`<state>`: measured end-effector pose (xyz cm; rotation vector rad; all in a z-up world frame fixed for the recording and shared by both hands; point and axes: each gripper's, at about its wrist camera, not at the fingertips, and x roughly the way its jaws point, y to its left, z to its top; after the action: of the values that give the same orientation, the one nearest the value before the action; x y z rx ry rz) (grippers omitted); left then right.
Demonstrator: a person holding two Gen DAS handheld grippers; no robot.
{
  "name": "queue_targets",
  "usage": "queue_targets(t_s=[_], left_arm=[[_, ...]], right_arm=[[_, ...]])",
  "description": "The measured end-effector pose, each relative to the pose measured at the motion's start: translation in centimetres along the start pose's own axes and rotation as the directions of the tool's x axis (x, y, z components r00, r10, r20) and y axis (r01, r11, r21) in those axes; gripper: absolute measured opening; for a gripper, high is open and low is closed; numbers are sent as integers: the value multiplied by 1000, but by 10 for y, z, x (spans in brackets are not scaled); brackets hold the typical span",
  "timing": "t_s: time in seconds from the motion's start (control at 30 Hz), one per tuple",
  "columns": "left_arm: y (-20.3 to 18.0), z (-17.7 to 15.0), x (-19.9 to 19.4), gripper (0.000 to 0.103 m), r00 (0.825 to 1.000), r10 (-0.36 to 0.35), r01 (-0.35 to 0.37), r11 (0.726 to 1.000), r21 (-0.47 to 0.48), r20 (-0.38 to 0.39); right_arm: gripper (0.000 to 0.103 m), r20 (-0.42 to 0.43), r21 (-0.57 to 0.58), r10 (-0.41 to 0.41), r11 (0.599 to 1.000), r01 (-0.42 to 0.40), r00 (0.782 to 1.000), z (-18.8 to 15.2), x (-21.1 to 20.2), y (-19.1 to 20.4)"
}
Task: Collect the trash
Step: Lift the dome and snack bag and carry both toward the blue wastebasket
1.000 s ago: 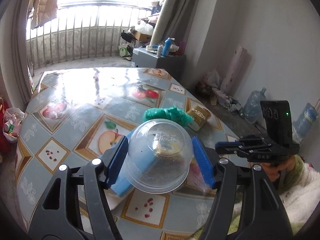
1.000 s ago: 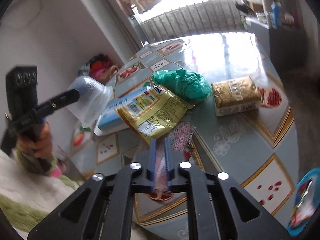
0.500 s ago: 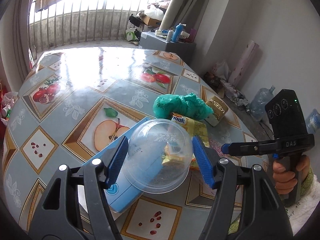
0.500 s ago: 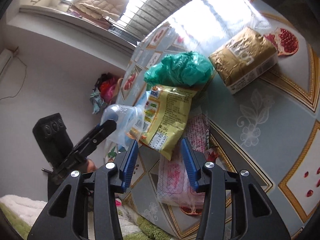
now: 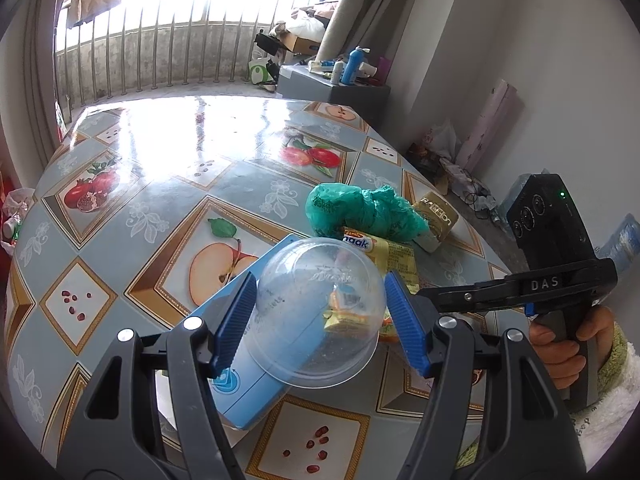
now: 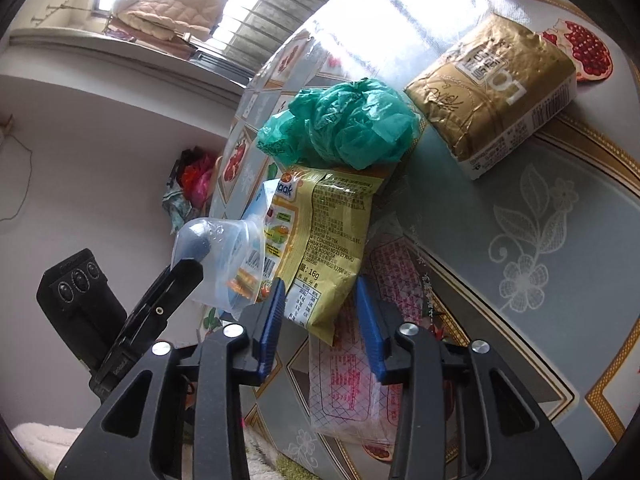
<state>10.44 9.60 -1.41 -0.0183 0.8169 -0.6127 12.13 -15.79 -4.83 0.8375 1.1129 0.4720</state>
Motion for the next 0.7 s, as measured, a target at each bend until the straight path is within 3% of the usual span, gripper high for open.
queue_targets(t_s=[0.3,0.7], left_arm=[[0,1,1,62,1000,-3,3,1000,-4,2],[-5,12,-20,62,999,-11,11,1000,-6,52]], right_arm=[[11,38,25,2,1000,-3,999,-2,-1,-4],[4,130,-41,63,997,-58,990,-9,-33,10]])
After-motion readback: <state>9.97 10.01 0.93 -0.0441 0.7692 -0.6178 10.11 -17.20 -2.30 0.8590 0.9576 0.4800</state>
